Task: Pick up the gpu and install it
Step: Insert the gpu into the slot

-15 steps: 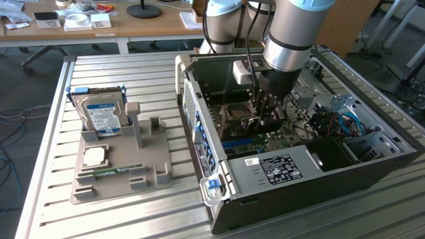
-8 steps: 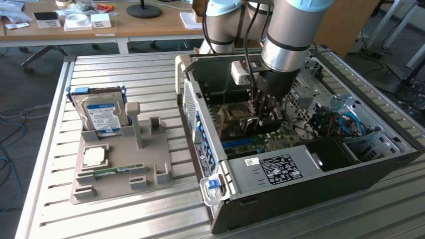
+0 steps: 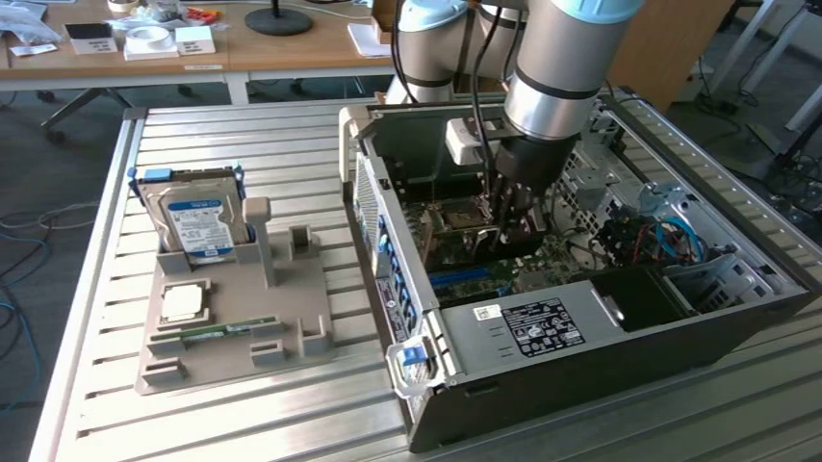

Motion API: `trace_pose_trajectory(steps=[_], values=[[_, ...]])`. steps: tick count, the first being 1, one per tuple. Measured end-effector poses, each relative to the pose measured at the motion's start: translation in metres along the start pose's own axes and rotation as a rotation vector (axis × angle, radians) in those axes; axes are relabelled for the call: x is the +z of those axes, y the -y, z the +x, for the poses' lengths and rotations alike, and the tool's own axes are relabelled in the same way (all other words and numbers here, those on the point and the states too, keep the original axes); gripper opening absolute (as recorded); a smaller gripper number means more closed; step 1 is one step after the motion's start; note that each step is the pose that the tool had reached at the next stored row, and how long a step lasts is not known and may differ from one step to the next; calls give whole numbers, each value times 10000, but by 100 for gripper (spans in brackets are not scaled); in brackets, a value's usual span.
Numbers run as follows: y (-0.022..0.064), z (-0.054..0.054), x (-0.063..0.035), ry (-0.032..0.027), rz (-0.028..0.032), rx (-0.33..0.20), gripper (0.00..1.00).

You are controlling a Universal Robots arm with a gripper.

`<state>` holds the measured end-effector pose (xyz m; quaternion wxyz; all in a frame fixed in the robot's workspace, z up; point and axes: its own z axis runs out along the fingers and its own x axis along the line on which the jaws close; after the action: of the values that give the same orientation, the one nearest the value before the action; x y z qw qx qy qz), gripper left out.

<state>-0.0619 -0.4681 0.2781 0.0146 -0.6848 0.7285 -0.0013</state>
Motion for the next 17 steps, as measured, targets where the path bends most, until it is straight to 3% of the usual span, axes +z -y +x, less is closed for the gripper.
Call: trace_pose_trajectory(steps=[17], values=[[-69,3,0,1,9,-5,27]])
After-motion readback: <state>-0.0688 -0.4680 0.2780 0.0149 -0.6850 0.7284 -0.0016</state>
